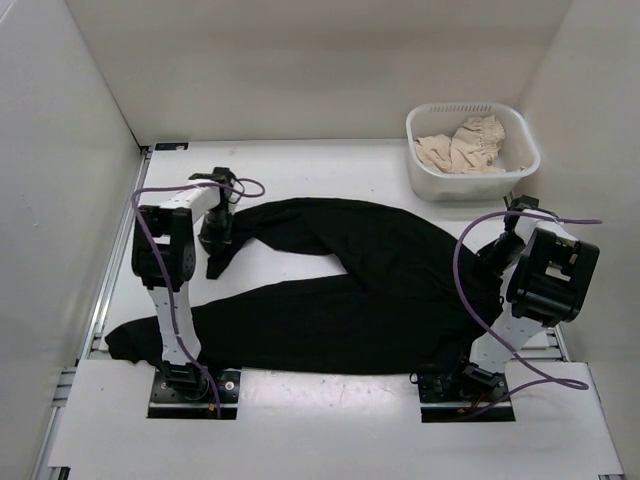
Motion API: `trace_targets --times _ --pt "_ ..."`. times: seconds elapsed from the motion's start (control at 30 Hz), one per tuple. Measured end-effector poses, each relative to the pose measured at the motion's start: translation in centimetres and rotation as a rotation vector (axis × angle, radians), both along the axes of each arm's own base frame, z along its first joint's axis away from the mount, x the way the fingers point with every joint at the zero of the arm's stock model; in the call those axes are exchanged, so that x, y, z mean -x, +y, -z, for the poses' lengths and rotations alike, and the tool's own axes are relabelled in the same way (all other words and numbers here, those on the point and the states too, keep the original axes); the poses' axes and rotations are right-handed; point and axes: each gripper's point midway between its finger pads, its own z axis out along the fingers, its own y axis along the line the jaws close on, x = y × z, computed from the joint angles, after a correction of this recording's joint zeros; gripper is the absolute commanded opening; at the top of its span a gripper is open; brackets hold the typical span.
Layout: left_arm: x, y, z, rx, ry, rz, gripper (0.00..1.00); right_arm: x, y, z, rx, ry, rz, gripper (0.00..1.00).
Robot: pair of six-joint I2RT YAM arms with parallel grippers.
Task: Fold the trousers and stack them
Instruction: Flatten the trousers out
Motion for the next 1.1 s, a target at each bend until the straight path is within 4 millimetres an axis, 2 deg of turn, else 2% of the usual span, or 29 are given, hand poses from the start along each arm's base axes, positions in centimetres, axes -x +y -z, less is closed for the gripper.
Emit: trace_targets --times 0.1,0.3,0.33,0.43,0.47,0.5,0.53,0.6,0.63,0.73,0.8,0.87,0.97,1.03,1.1 --pt "0.2 4.2 -1.8 -0.076 -0.042 -0.085 0.14 0.2 0.0 0.7 -0.003 0.019 -0.005 0.0" --pt "-1.4 14.6 -9.3 -0.2 -0.265 -0.341 0.15 0.1 -0.6 0.5 0.025 0.01 -0.039 0.0" --pt "-1.5 16.2 -10.4 -0.216 -0.304 -0.383 0.21 0.1 -0.7 0.4 0.032 0.008 -0.046 0.0" --pt "-0.4 19.2 -12.0 -0.257 -0.339 -0.455 0.78 -0.2 -1.1 -0.5 0.058 -0.008 -0.071 0.0" --pt "0.2 19.5 -12.0 -0.266 -0.33 -0.462 0.94 -0.4 -1.3 -1.0 0.069 -0.013 -0.081 0.02" --pt "0.8 19.4 -11.6 -0.269 -0.313 -0.462 0.99 -0.7 -1.6 -1.4 0.079 -0.024 -0.094 0.08" --pt "1.4 19.1 -11.0 -0.269 -0.293 -0.464 1.0 -1.0 -1.6 -1.9 0.086 -0.03 -0.111 0.25" --pt "2.8 18.5 -9.6 -0.261 -0.227 -0.453 1.0 -1.6 -1.9 -2.9 0.102 -0.044 -0.139 0.35" --pt "3.5 18.1 -9.0 -0.253 -0.19 -0.445 1.0 -1.9 -2.0 -3.4 0.111 -0.05 -0.154 0.44" --pt "4.4 17.5 -8.9 -0.229 -0.127 -0.436 1.0 -2.7 -2.3 -5.0 0.136 -0.076 -0.186 0.49" --pt "4.0 17.7 -9.8 -0.21 -0.129 -0.445 1.0 -3.0 -2.4 -6.1 0.151 -0.098 -0.19 0.55" --pt "2.5 18.4 -11.2 -0.195 -0.166 -0.461 1.0 -3.3 -2.4 -7.0 0.159 -0.116 -0.186 0.59" --pt "0.5 19.5 -12.2 -0.191 -0.225 -0.478 1.0 -3.5 -2.3 -7.2 0.155 -0.127 -0.18 0.63" --pt "-0.5 20.0 -11.5 -0.19 -0.223 -0.483 1.0 -3.8 -1.8 -6.8 0.14 -0.118 -0.176 0.67" --pt "-1.8 20.3 -9.6 -0.187 -0.199 -0.48 1.0 -4.2 -1.3 -6.2 0.126 -0.104 -0.186 0.74"
